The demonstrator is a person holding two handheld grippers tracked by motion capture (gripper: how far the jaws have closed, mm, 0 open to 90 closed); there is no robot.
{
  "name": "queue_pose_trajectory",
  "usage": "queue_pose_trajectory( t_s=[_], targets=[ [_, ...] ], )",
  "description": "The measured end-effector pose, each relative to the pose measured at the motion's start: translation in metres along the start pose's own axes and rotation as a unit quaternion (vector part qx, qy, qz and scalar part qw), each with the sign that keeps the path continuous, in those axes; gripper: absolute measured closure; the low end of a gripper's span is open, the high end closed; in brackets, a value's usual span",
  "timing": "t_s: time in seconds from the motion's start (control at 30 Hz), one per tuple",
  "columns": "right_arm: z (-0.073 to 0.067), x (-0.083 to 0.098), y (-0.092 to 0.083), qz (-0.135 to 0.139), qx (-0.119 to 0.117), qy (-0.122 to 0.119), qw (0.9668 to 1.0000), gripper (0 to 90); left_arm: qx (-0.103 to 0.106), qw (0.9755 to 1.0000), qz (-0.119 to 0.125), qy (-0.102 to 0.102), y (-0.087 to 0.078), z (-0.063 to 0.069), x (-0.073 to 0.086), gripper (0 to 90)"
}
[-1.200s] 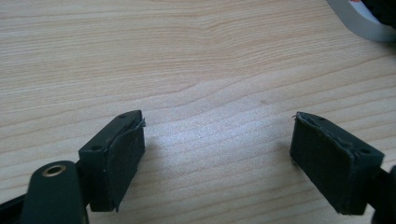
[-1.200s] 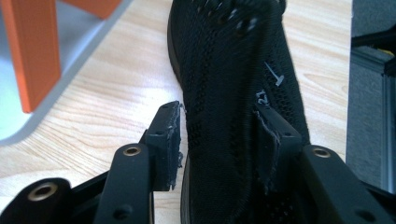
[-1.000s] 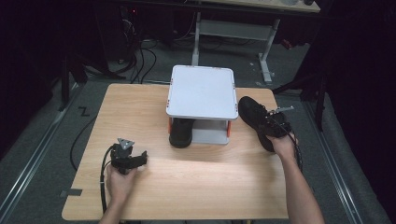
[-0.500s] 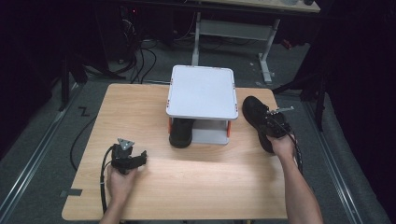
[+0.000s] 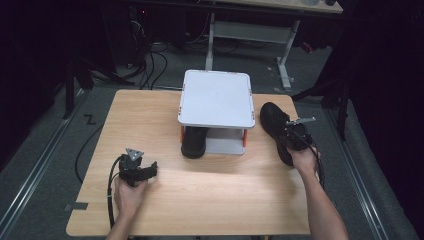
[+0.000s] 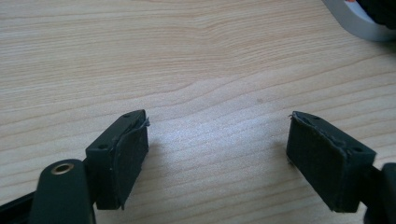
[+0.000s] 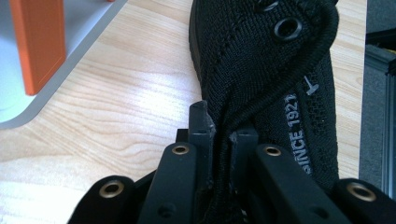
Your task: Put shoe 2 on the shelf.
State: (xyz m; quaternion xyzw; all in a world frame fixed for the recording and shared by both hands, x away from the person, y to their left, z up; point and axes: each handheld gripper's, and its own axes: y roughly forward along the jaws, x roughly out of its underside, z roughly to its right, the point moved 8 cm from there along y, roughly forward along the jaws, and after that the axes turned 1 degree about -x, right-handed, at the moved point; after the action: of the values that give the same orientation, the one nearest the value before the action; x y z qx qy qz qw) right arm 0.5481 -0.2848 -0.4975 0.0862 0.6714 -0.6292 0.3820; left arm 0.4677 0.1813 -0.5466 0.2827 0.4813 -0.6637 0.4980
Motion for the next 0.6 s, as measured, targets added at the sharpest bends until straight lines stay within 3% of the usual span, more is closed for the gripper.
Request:
queue_pose_trajectory(
  t_s=[0.3, 0.6],
  targets=[
    [-0.005, 0.006, -0.024, 0.020, -0.012, 0.001, 0.9997, 83.8, 0.009, 0.9999, -0.008, 0.004, 0.000, 0.003, 0.002, 18.0],
    [-0.017, 0.021, -0.044, 0.031, -0.014, -0.020, 0.9992, 84.1, 0.007, 0.9999, -0.008, 0.001, 0.001, 0.004, 0.003, 16.2]
  ],
)
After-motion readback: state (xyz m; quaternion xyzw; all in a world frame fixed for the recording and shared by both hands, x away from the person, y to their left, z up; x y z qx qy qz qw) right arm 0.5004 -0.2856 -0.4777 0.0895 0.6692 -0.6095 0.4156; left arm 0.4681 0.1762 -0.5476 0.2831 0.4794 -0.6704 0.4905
